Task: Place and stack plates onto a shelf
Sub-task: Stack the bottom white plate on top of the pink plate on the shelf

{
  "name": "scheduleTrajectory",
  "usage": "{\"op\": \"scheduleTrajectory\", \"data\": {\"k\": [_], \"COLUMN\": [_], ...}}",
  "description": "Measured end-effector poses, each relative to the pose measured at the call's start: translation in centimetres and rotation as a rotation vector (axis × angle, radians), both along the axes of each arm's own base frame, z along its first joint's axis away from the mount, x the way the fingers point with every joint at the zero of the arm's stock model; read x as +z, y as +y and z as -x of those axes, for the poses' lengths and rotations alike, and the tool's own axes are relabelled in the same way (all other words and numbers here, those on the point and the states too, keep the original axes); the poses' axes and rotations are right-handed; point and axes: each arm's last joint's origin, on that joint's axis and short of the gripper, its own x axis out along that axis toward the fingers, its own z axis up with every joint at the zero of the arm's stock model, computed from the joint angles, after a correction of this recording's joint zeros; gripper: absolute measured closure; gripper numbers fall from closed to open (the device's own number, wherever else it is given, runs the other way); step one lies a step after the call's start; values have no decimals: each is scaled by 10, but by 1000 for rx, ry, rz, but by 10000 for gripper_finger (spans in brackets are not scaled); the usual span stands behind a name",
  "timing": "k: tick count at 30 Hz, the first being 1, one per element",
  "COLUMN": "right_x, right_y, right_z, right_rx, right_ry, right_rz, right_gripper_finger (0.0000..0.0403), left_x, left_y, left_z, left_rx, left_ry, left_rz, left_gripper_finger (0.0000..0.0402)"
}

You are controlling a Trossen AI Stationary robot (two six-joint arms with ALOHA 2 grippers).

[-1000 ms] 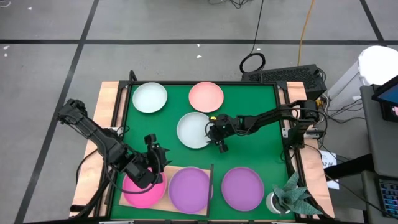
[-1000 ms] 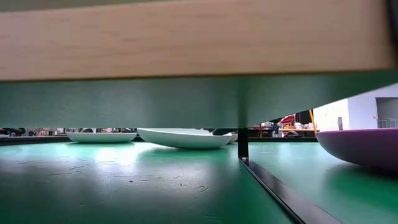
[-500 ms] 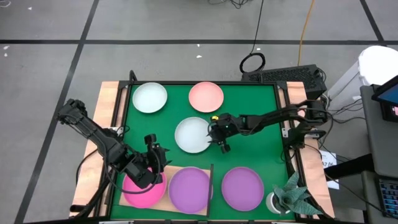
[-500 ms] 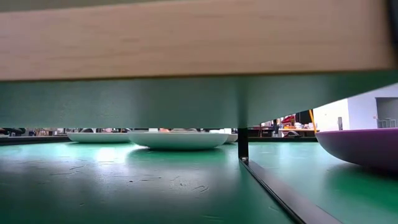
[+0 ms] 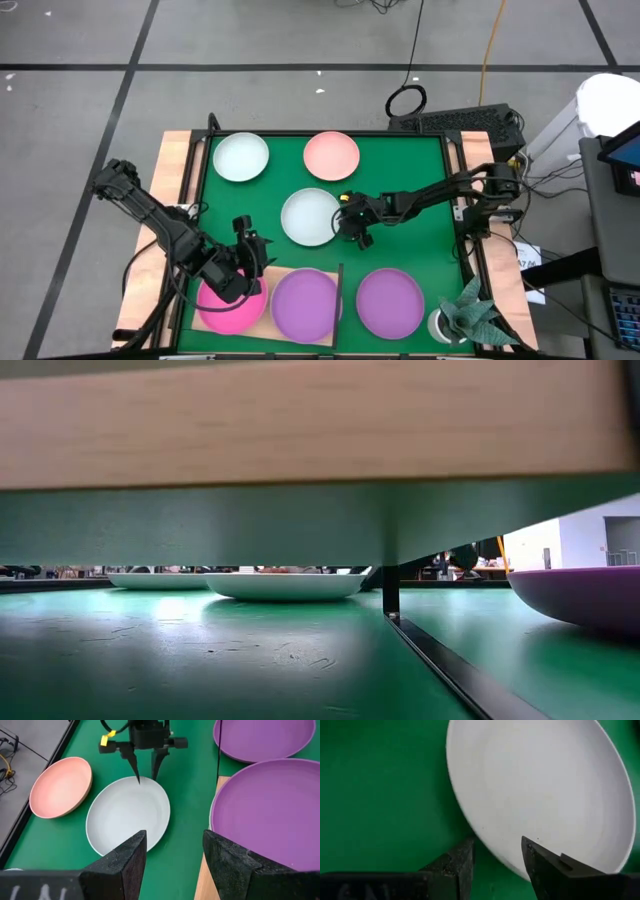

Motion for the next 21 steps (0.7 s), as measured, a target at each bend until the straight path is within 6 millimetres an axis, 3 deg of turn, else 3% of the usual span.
{"op": "scheduleTrajectory", "data": {"k": [6,11,13,17,21], "right_x": [-13,-10,-4,9,36], "right_y": [0,0,0,6,16], "right_z": [-4,-4,-4,-1,4], "right_rx": [69,102,96,87,110], "right_ry": [14,5,-16,-42,-125], "right_rz": [69,102,123,164,174], "right_gripper_finger": [282,372,393,387,398], "left_x": [0,0,0,0,-2], "left_y": [0,0,0,0,-1], "left_z": [0,0,0,0,-1], "left_rx": [-10,-13,-13,-13,-21], "left_ry": [4,6,6,6,14], "left_rz": [-10,-13,-13,-13,-25], "left_gripper_finger": [202,202,202,202,201]}}
